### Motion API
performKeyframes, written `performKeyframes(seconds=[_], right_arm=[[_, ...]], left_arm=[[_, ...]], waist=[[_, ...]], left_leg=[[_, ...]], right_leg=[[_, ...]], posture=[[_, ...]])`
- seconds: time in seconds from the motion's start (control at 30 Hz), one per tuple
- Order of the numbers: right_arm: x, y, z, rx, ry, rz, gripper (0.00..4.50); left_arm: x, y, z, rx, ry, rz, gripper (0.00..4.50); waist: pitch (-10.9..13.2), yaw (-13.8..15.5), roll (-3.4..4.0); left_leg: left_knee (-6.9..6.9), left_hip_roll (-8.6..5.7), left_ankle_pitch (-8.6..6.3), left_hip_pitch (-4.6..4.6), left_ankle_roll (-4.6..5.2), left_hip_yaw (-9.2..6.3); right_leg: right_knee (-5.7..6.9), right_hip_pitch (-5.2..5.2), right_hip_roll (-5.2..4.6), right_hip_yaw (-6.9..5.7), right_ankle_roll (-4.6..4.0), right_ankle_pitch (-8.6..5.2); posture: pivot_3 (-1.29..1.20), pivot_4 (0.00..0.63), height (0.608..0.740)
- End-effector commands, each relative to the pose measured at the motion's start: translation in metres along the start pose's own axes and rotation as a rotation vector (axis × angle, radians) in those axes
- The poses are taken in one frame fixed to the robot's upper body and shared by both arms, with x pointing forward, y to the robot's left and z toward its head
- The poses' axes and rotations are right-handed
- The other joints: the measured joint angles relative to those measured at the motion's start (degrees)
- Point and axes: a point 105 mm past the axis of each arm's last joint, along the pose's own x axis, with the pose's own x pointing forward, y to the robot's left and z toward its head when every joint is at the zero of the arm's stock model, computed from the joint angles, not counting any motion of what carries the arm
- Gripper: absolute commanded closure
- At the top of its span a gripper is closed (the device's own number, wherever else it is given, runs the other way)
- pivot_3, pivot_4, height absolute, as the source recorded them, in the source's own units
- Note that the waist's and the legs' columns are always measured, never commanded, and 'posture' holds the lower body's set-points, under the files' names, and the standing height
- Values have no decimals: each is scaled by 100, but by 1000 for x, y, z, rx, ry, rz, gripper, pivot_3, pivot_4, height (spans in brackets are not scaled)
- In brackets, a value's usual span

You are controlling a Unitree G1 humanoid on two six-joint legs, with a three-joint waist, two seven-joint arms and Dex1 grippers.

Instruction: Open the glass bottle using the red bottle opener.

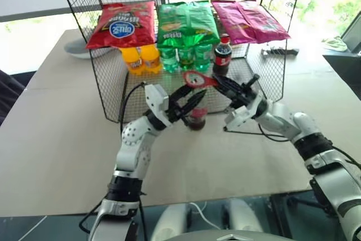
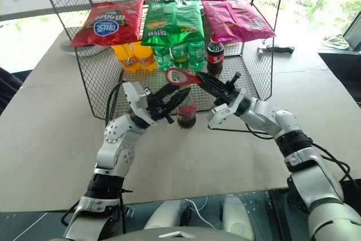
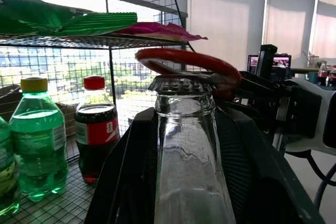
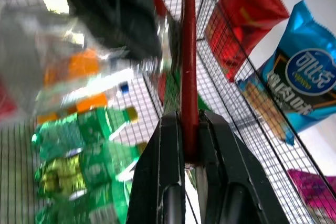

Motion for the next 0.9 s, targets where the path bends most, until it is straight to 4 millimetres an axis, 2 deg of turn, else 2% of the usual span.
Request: performKeyframes(seconds=[0.03, 0.2, 0.6, 0.73, 0.9], right_arm=[[0, 22, 13, 105, -36, 69, 4500], [-3, 28, 15, 181, -19, 56, 4500], [-17, 5, -2, 238, 63, -69, 4500], [-24, 11, -6, 276, 92, -53, 4500], [-23, 16, -3, 313, 77, -48, 4500]], left_arm=[[1, -8, -17, -26, 67, -30, 3009], [1, -8, -18, -26, 69, -29, 3009], [-1, -8, -17, -21, 70, -26, 3009], [-3, -8, -15, -21, 65, -29, 3009], [-3, -9, -15, -22, 64, -32, 3009]], waist=[[1, 16, 1], [0, 38, 1], [0, 45, 1], [1, 44, 2], [1, 42, 2]], left_leg=[[-2, -1, 0, -5, 0, -2], [-11, -3, 0, -2, 0, -3], [-21, -3, 0, 1, 0, -3], [-24, -2, 0, -2, 0, -3], [-27, -2, 0, -2, 0, -3]], right_leg=[[-3, -3, -3, -2, 0, 0], [-14, -3, -5, -3, 0, 0], [-19, -3, -5, -3, 0, 0], [-20, -4, -5, -3, 0, 0], [-23, -4, -4, -2, 0, 0]], posture=[[0, 150, 740], [0, 150, 740], [0, 150, 740], [0, 150, 740], [0, 150, 740]])
